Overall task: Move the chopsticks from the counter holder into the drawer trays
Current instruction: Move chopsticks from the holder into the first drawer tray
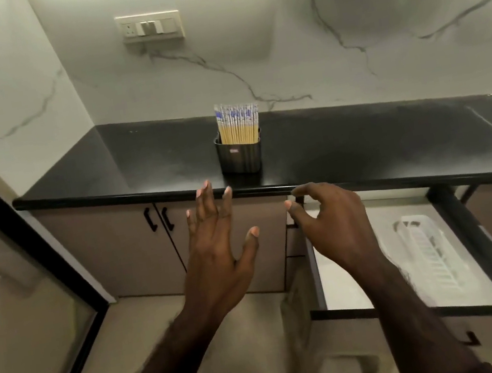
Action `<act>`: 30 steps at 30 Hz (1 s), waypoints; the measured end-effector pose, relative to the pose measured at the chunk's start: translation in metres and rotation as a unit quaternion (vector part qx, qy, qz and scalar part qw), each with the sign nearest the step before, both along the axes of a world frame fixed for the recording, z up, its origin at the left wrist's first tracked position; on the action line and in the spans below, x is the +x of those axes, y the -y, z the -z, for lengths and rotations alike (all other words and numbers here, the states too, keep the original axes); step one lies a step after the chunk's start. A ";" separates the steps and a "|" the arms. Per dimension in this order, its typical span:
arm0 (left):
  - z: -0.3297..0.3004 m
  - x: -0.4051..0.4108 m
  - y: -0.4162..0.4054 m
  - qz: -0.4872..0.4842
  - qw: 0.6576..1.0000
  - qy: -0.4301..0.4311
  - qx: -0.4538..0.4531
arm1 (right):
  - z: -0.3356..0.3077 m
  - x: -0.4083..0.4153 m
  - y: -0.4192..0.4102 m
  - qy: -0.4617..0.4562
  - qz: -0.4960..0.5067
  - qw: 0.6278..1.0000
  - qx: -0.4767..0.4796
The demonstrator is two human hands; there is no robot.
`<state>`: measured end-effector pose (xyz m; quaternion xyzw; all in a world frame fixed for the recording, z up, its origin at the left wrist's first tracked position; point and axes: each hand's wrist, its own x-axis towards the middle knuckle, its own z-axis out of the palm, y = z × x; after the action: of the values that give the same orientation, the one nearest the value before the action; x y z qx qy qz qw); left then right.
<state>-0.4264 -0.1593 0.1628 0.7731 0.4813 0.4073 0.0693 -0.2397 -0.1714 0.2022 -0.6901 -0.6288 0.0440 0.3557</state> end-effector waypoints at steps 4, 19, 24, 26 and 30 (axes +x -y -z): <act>-0.018 -0.024 -0.031 0.011 1.000 0.011 0.022 | -0.013 -0.032 -0.022 -0.004 -0.007 1.000 0.005; -0.027 -0.046 -0.187 0.041 0.998 0.004 0.042 | -0.014 -0.050 -0.168 -0.051 0.011 0.998 0.035; -0.025 -0.029 -0.265 0.047 0.999 0.000 0.019 | -0.013 -0.032 -0.238 -0.057 0.018 0.998 0.013; -0.025 -0.021 -0.293 0.055 0.998 0.001 0.014 | -0.013 -0.027 -0.264 -0.052 0.026 0.998 0.002; -0.020 -0.007 -0.341 0.072 0.997 0.011 0.008 | -0.008 -0.022 -0.306 -0.051 0.036 0.998 -0.013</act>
<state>-0.4335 0.1813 0.1826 0.8016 0.4209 0.4133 0.0977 -0.2613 0.1341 0.2100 -0.7138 -0.5836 0.0745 0.3799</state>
